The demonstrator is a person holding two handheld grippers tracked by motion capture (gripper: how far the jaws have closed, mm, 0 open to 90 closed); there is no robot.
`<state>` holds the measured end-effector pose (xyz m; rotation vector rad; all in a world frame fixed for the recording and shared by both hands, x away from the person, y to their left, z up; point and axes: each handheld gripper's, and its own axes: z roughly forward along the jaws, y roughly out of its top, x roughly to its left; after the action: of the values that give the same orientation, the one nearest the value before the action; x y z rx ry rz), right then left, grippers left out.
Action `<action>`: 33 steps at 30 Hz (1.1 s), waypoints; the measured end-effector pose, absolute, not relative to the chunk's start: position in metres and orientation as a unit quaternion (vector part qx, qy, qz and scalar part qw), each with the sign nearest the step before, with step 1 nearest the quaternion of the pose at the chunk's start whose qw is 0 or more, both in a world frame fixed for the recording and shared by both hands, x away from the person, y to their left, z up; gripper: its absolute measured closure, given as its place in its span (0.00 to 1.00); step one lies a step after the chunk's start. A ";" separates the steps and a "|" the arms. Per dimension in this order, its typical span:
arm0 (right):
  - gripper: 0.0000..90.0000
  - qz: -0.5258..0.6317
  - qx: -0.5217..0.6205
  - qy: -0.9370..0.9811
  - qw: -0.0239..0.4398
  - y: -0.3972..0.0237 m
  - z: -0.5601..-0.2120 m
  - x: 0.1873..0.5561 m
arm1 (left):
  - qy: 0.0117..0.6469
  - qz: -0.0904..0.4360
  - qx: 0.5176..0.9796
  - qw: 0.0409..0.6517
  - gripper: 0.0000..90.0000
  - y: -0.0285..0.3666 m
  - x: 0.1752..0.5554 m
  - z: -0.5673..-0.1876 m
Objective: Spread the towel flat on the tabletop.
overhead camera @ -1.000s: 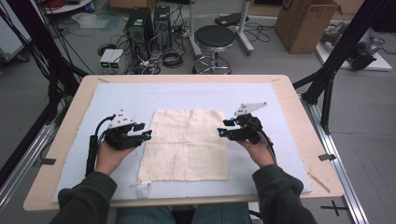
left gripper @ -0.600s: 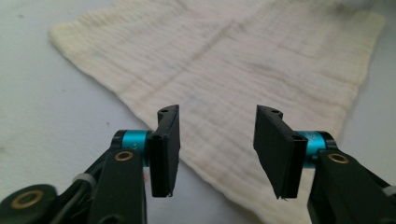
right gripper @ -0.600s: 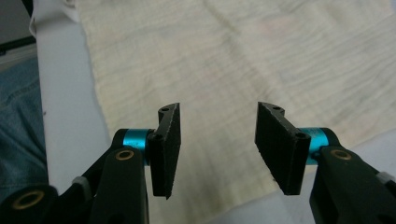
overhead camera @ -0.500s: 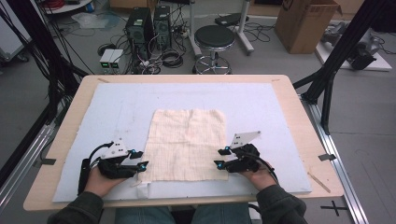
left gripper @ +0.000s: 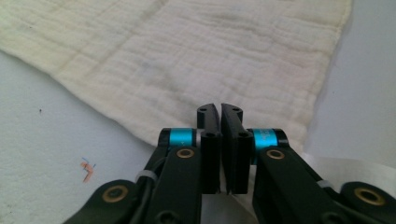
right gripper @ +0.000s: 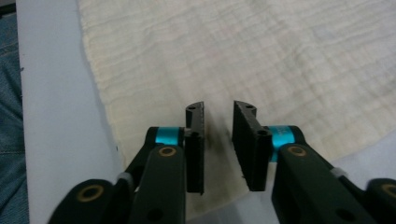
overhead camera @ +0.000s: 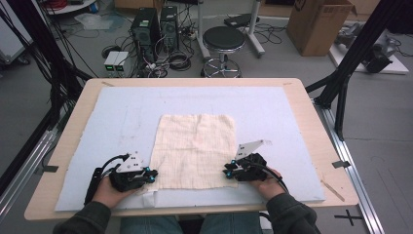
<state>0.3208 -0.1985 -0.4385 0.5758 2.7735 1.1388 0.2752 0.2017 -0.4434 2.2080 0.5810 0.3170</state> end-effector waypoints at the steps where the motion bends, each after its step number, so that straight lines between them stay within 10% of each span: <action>1: 0.90 0.373 0.188 0.908 0.041 -0.199 -0.438 0.322 | 0.234 0.124 0.874 0.408 0.98 0.202 0.275 -0.443; 23: 0.97 0.387 0.179 0.905 0.013 -0.219 -0.434 0.314 | 0.224 0.113 0.874 0.416 0.98 0.197 0.253 -0.439; 33: 0.72 0.433 0.207 0.877 0.018 -0.221 -0.429 0.315 | 0.262 0.117 0.848 0.446 0.77 0.206 0.264 -0.435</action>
<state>0.3147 -0.2207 -0.4286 0.6437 2.7248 1.3433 0.2636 0.2055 -0.4354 2.0998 0.6489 0.2909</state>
